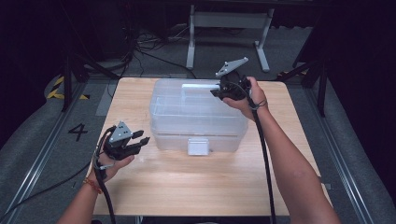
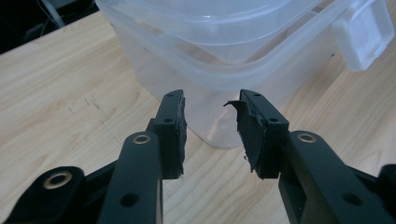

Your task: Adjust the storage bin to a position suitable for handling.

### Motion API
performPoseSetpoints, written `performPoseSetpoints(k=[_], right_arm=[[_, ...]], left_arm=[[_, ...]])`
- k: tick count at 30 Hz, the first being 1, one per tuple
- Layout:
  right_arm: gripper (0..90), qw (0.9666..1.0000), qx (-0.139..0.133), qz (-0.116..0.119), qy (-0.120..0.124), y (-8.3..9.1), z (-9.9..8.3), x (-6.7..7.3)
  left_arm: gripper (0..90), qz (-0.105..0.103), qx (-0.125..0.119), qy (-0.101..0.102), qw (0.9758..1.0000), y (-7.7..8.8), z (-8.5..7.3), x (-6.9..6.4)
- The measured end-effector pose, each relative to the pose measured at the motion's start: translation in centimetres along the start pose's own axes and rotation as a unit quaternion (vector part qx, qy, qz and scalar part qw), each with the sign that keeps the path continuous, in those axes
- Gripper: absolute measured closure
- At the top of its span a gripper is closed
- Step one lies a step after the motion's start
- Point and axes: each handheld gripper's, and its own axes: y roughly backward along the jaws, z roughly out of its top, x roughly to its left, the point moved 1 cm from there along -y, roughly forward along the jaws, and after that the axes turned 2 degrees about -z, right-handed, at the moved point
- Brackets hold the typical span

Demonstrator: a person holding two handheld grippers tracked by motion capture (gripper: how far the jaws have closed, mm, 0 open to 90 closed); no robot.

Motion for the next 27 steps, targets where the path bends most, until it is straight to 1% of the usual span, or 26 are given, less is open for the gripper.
performPoseSetpoints(k=[2, 4, 6, 7, 8, 10, 11, 13, 14, 16, 17, 18, 19, 20, 21, 24, 27], right_arm=[[71.6, 1.0000, 0.003, 0.002, -0.002, 0.0, 0.2, -0.2], [71.5, 1.0000, 0.004, 0.003, -0.001, 0.0, 0.3, -0.3], [71.5, 1.0000, 0.004, 0.005, -0.003, 0.0, 0.4, -0.5], [71.5, 1.0000, 0.004, 0.006, -0.004, 0.0, 0.4, -0.6], [71.5, 1.0000, 0.004, 0.006, -0.006, 0.0, 0.5, -0.6], [71.5, 0.9999, 0.003, 0.006, -0.007, -0.1, 0.5, -0.6], [71.5, 0.9999, 0.001, 0.007, -0.009, -0.1, 0.5, -0.7], [71.5, 0.9999, 0.000, 0.007, -0.010, -0.1, 0.5, -0.7], [71.5, 0.9999, 0.000, 0.009, -0.010, -0.1, 0.5, -0.7], [71.4, 0.9999, 0.000, 0.007, -0.009, -0.1, 0.5, -0.7], [71.4, 0.9999, 0.000, 0.007, -0.009, -0.1, 0.5, -0.7], [71.4, 0.9999, 0.002, 0.006, -0.011, -0.1, 0.6, -0.7], [71.4, 0.9999, 0.001, 0.005, -0.013, -0.1, 0.6, -0.8], [71.3, 0.9999, -0.001, 0.004, -0.014, -0.1, 0.6, -0.8], [71.3, 0.9999, -0.001, 0.005, -0.015, -0.1, 0.6, -0.8], [71.3, 0.9999, -0.005, 0.002, -0.016, -0.1, 0.6, -0.9], [71.2, 0.9998, -0.006, 0.002, -0.020, -0.1, 0.5, -0.9]], left_arm=[[66.7, -0.006, -0.006, -0.003, 1.0000, -0.1, 0.4, -0.1], [69.1, -0.009, -0.011, -0.012, 0.9998, -0.2, 0.8, -0.3], [71.2, -0.011, -0.015, -0.013, 0.9997, -0.3, 1.1, -0.4], [71.9, -0.011, -0.011, -0.010, 0.9998, -0.4, 1.1, -0.4], [72.0, -0.007, -0.015, -0.009, 0.9998, -0.5, 1.1, -0.4], [74.1, -0.011, -0.019, 0.010, 0.9997, -0.8, 1.1, -0.3], [75.2, -0.009, -0.026, 0.017, 0.9995, -0.9, 1.1, -0.2], [78.7, -0.008, -0.037, 0.024, 0.9990, -1.0, 1.3, -0.1], [81.4, -0.006, -0.042, 0.023, 0.9988, -1.1, 1.3, -0.1], [83.9, -0.002, -0.048, 0.031, 0.9984, -1.1, 1.6, 0.1], [85.7, -0.002, -0.048, 0.031, 0.9984, -1.1, 1.6, 0.1], [85.7, -0.001, -0.048, 0.030, 0.9984, -1.2, 1.7, 0.1], [87.2, -0.001, -0.049, 0.033, 0.9982, -1.2, 1.7, 0.1], [88.9, 0.002, -0.050, 0.028, 0.9983, -1.4, 1.8, 0.1], [89.5, 0.003, -0.052, 0.028, 0.9982, -1.5, 1.8, 0.1], [89.7, 0.007, -0.059, 0.028, 0.9978, -1.6, 2.0, 0.1], [89.8, 0.006, -0.058, 0.028, 0.9979, -1.6, 2.1, 0.1]])
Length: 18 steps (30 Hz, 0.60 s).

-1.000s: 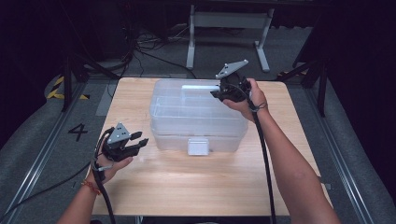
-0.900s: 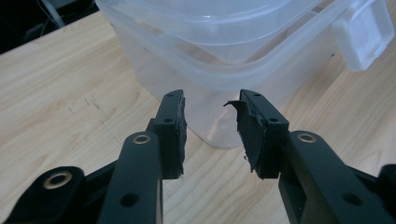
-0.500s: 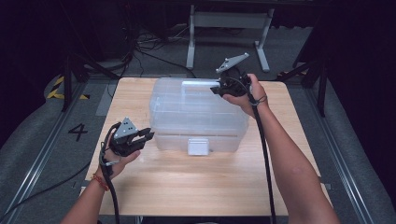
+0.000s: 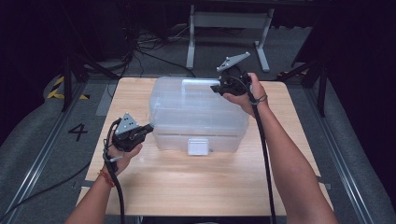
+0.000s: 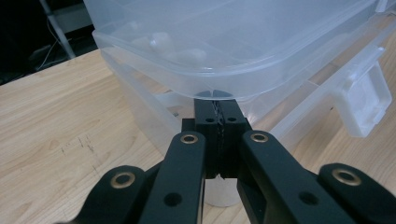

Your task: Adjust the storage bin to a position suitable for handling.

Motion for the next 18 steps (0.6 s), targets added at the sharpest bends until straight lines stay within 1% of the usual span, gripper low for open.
performPoseSetpoints(k=[3, 5, 6, 8, 9, 12, 13, 14, 15, 16, 18], right_arm=[[70.1, 0.9999, -0.010, -0.002, -0.001, 0.2, -0.1, -0.1], [67.1, 0.9998, -0.019, -0.003, -0.007, 0.5, -0.3, -0.2], [64.2, 0.9997, -0.022, -0.008, -0.007, 0.8, -0.4, -0.3], [63.8, 0.9995, -0.029, -0.009, -0.007, 1.4, -0.5, -0.4], [63.4, 0.9994, -0.032, -0.013, -0.004, 1.7, -0.6, -0.4], [62.9, 0.9981, -0.059, -0.019, 0.005, 3.1, -1.0, -0.3], [63.1, 0.9975, -0.067, -0.023, 0.003, 3.7, -1.2, -0.3], [63.0, 0.9971, -0.072, -0.023, 0.001, 4.1, -1.4, -0.3], [62.9, 0.9969, -0.074, -0.026, 0.003, 4.5, -1.6, -0.3], [62.8, 0.9966, -0.077, -0.031, 0.006, 4.9, -1.8, -0.2], [62.4, 0.9958, -0.085, -0.033, 0.007, 5.9, -2.4, -0.2]], left_arm=[[89.9, 0.004, -0.002, -0.006, 1.0000, 0.0, 0.1, 0.0], [89.8, 0.002, -0.002, -0.010, 0.9999, 0.1, 0.2, 0.0], [89.9, 0.002, -0.002, -0.010, 0.9999, 0.1, 0.2, 0.0], [89.9, 0.002, -0.001, -0.015, 0.9999, 0.3, 0.3, 0.0], [89.9, 0.005, 0.000, -0.020, 0.9998, 0.4, 0.4, 0.1], [89.9, 0.009, 0.002, -0.024, 0.9997, 0.5, 0.5, 0.1], [89.9, 0.009, 0.005, -0.027, 0.9996, 0.5, 0.6, 0.1], [89.9, 0.010, 0.006, -0.028, 0.9996, 0.6, 0.6, 0.1], [89.9, 0.010, 0.007, -0.027, 0.9996, 0.6, 0.6, 0.0], [89.9, 0.013, 0.008, -0.032, 0.9994, 0.6, 0.6, 0.1], [89.9, 0.013, 0.008, -0.032, 0.9994, 0.6, 0.7, 0.0]])
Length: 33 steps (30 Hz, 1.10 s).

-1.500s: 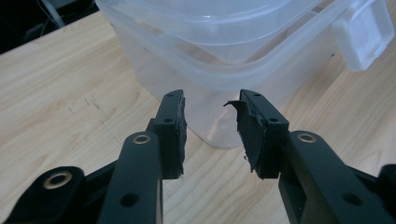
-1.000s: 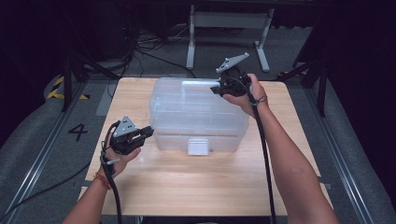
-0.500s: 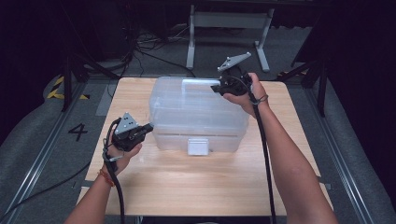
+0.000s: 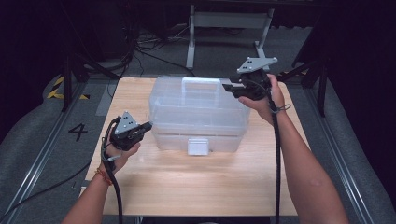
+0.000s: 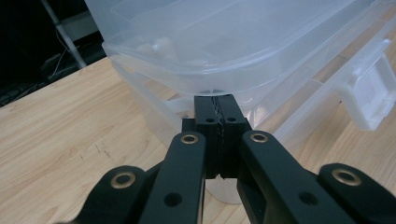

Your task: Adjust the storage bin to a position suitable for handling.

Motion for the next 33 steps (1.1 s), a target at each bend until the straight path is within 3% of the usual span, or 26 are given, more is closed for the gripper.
performPoseSetpoints(k=[9, 12, 19, 25, 33], right_arm=[[59.2, 0.9993, -0.034, -0.017, -0.006, 4.1, -2.9, 0.5], [57.3, 0.9988, -0.035, -0.034, 0.002, 5.5, -4.0, 0.6], [53.5, 0.9984, -0.045, -0.031, -0.012, 7.5, -6.4, 0.4], [48.3, 0.9986, -0.042, -0.021, -0.025, 7.5, -8.9, 0.5], [44.4, 0.9993, -0.023, -0.011, -0.028, 6.0, -11.6, 1.1]], left_arm=[[89.8, 0.008, -0.003, -0.003, 1.0000, 0.4, 0.8, 0.2], [89.8, 0.015, -0.003, -0.009, 0.9998, 0.5, 1.1, 0.2], [89.8, 0.021, -0.001, -0.013, 0.9997, 0.8, 2.0, 0.6], [89.6, 0.023, -0.003, -0.011, 0.9997, 0.8, 2.7, 0.7], [89.7, 0.025, -0.004, -0.012, 0.9996, 0.8, 3.0, 0.9]])
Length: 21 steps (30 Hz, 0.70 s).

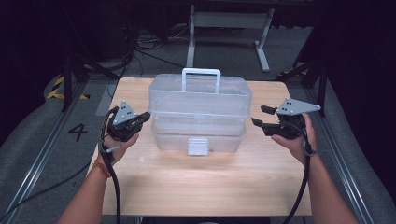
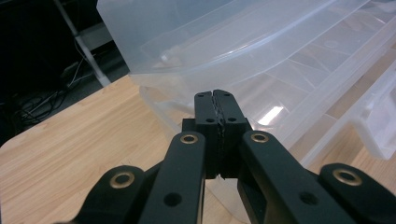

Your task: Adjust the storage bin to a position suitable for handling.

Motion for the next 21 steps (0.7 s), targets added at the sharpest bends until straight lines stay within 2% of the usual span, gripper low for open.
performPoseSetpoints(k=[7, 9, 12, 15, 21], right_arm=[[42.2, 0.9998, 0.016, 0.006, 0.003, -1.1, -1.0, 0.5], [42.7, 0.9998, 0.017, 0.001, 0.006, -1.5, -1.2, 0.7], [45.8, 0.9999, 0.010, -0.001, 0.006, -2.3, -1.3, 0.7], [46.2, 0.9998, 0.009, -0.020, 0.003, -3.1, -1.3, 0.6], [47.0, 0.9990, -0.020, -0.036, -0.016, -4.0, -1.3, 0.0]], left_arm=[[89.6, 0.001, -0.003, 0.001, 1.0000, 0.0, 0.3, 0.1], [89.6, 0.003, -0.002, -0.002, 1.0000, 0.0, 0.3, 0.1], [89.6, 0.004, -0.004, 0.001, 1.0000, 0.0, 0.4, 0.1], [89.5, 0.005, -0.004, 0.000, 1.0000, 0.0, 0.6, 0.2], [89.5, 0.006, -0.002, -0.005, 1.0000, 0.0, 1.0, 0.4]])
